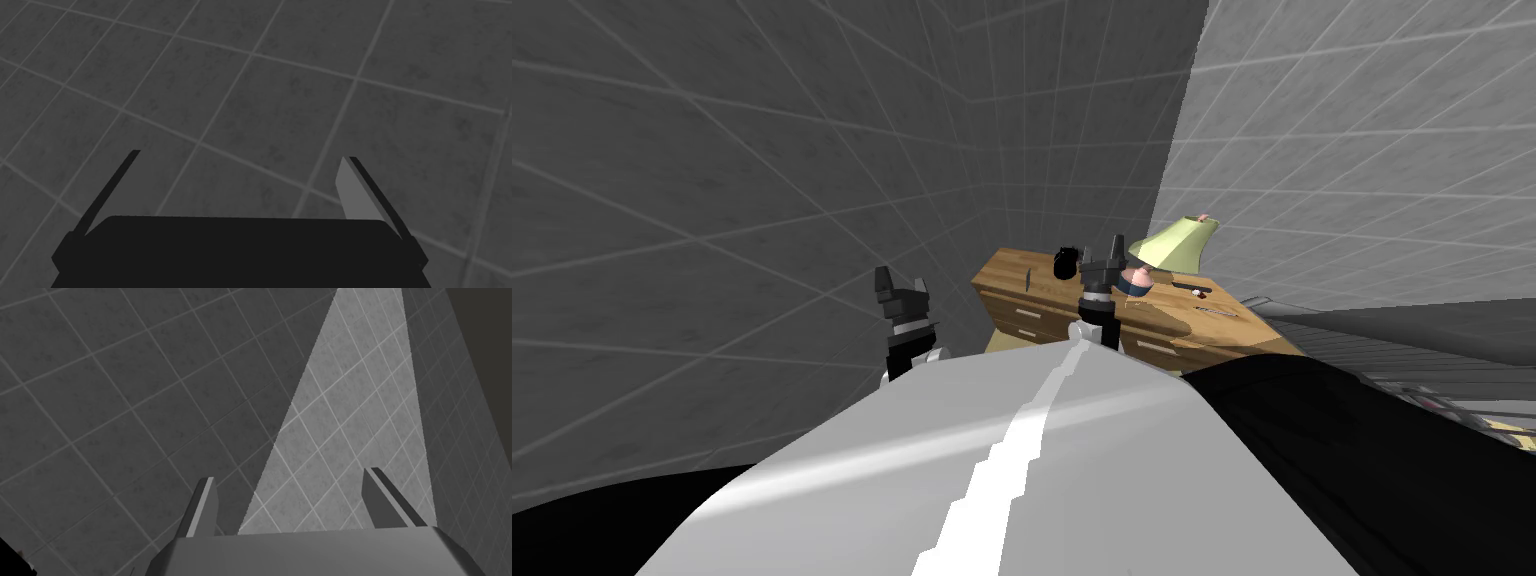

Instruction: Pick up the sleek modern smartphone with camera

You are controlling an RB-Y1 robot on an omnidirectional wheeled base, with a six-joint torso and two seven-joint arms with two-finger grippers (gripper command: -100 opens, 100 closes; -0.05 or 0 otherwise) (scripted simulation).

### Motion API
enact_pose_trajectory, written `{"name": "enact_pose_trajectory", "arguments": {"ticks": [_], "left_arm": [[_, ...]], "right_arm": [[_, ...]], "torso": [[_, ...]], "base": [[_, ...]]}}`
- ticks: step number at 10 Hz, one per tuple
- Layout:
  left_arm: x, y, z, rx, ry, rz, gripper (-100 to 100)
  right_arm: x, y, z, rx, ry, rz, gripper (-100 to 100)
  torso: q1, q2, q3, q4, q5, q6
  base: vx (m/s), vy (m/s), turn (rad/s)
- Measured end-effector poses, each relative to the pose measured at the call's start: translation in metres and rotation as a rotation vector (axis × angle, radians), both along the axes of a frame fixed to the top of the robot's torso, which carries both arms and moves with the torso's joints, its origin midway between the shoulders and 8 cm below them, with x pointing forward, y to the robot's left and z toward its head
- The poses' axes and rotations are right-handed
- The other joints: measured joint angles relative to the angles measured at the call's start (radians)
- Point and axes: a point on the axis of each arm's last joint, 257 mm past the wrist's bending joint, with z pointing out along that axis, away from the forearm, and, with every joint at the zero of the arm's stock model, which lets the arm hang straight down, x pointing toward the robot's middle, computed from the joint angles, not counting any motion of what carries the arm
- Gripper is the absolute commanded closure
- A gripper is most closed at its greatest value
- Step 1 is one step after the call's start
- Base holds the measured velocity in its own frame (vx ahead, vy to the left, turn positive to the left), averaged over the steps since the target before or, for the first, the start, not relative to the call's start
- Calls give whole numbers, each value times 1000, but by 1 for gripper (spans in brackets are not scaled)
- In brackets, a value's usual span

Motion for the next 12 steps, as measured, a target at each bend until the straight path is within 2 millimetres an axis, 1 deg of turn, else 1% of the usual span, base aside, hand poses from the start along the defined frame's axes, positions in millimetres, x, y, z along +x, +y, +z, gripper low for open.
{"name": "enact_pose_trajectory", "arguments": {"ticks": [5, 9, 12], "left_arm": [[0, 0, 0, 0, 0, 0, 0], [0, 0, 0, 0, 0, 0, 0], [0, 0, 0, 0, 0, 0, 0]], "right_arm": [[4, 21, -11, -161, 26, 43, -100], [8, 38, -24, -310, 39, 78, -100], [9, 51, -40, -431, 47, 106, -100]], "torso": [[-1, 1, 0, 0, 0, 0], [-1, 0, 0, 0, 0, 0], [-1, 0, 0, 0, 0, 0]], "base": [[-11, -7, 61], [-10, -6, 108], [-11, -4, 129]]}}
